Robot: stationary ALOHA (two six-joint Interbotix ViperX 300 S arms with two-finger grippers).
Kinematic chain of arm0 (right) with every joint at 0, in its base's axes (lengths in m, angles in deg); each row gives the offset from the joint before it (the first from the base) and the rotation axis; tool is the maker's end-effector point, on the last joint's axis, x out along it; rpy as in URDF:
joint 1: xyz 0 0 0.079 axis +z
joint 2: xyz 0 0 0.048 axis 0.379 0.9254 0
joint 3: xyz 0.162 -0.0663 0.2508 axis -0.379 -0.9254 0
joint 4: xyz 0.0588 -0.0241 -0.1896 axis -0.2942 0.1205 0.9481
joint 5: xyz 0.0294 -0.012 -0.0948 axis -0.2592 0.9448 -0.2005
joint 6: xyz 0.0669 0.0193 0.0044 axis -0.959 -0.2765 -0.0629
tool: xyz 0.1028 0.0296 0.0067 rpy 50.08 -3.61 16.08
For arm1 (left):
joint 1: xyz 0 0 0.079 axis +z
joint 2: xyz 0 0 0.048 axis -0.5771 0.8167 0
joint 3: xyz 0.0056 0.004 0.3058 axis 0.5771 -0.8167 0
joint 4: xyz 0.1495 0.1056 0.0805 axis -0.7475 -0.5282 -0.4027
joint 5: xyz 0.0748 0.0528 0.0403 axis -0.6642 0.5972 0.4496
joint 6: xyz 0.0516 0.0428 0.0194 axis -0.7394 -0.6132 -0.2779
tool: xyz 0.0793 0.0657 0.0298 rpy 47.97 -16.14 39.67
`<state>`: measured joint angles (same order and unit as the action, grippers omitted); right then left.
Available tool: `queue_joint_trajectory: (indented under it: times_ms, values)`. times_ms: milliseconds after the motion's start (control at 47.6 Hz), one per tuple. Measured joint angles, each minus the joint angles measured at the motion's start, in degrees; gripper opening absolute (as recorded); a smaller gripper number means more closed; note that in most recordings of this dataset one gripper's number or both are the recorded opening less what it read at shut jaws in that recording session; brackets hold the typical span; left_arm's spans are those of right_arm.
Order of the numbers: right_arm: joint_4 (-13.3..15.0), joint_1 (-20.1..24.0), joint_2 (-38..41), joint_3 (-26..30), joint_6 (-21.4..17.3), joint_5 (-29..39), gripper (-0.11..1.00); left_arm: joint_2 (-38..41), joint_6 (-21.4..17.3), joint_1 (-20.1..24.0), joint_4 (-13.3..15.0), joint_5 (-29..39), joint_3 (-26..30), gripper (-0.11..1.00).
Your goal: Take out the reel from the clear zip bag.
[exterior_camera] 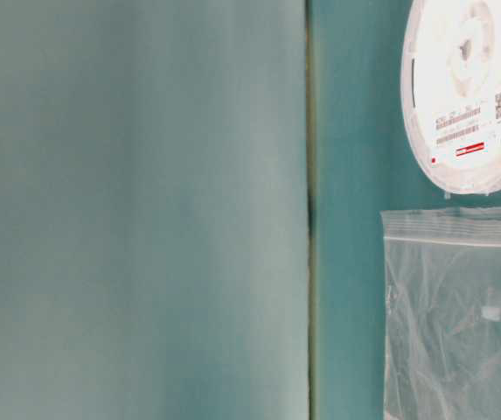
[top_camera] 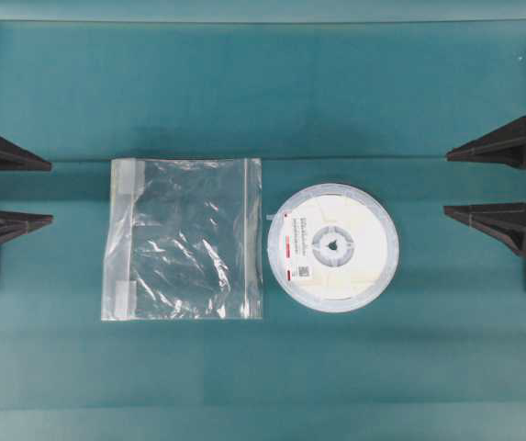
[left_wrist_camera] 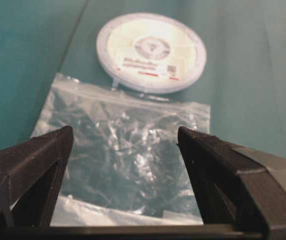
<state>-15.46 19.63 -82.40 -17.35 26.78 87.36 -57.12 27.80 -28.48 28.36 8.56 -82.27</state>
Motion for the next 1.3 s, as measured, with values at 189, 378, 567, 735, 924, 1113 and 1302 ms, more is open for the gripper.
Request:
queue_joint_trajectory:
  times_ms: [189, 378, 567, 735, 924, 1113, 1302]
  values:
    - [-0.1, 0.1, 0.0, -0.1, 0.0, 0.1, 0.92, 0.0, 0.1, 0.0, 0.0, 0.0, 0.0, 0.92]
    - [-0.1, 0.0, 0.0, -0.1, 0.0, 0.0, 0.92, 0.0, 0.1, 0.0, 0.0, 0.0, 0.0, 0.92]
    - [-0.1, 0.0, 0.0, -0.2, 0.0, 0.1, 0.92, 0.0, 0.1, 0.0, 0.0, 0.0, 0.1, 0.92]
    - [0.0, 0.1, 0.0, -0.1, -0.1, 0.6, 0.92, -0.1, 0.1, 0.0, 0.0, 0.0, 0.0, 0.92]
    - [-0.1, 0.0, 0.0, -0.1, -0.1, 0.8, 0.92, 0.0, 0.1, -0.1, 0.1, 0.0, 0.0, 0.92]
    - [-0.1, 0.1, 0.0, -0.1, 0.0, 0.9, 0.92, -0.1, 0.1, -0.1, 0.0, 0.0, 0.0, 0.92]
    - [-0.1, 0.1, 0.0, -0.3, 0.0, 0.8, 0.92, 0.0, 0.3, 0.0, 0.0, 0.0, 0.0, 0.91]
